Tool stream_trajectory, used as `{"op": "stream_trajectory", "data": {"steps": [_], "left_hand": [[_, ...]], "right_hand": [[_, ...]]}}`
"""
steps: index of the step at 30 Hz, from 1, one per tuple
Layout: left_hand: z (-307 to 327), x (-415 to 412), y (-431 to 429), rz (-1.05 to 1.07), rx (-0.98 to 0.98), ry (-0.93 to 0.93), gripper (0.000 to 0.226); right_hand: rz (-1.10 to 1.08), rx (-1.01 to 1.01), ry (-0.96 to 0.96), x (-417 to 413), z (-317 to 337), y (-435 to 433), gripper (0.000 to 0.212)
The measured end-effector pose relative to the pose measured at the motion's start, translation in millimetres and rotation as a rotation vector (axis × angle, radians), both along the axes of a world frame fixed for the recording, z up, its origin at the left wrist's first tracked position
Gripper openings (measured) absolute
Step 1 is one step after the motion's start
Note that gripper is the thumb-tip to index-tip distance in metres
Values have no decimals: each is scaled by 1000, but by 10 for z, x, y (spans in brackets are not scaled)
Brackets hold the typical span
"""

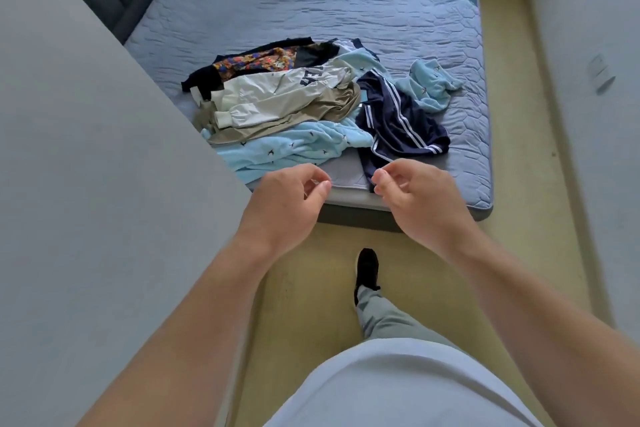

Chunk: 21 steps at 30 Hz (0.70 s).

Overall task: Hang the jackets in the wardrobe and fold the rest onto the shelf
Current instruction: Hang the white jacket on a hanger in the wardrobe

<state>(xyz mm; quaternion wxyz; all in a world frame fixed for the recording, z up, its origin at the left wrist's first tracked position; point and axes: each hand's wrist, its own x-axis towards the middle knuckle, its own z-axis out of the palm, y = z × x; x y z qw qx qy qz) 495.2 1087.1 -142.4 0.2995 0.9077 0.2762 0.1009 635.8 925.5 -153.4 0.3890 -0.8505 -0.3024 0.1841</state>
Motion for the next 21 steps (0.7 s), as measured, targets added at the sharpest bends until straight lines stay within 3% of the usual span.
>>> {"op": "stream_trajectory", "data": {"steps": [12, 21], "left_hand": [[-18, 1437, 1562, 43, -7, 129, 9], [-240, 2097, 2440, -23, -52, 190, 10]], "right_hand": [[66, -57, 109, 1528, -179, 1658, 27], [16, -123, 101, 2072, -187, 2447, 28]]}}
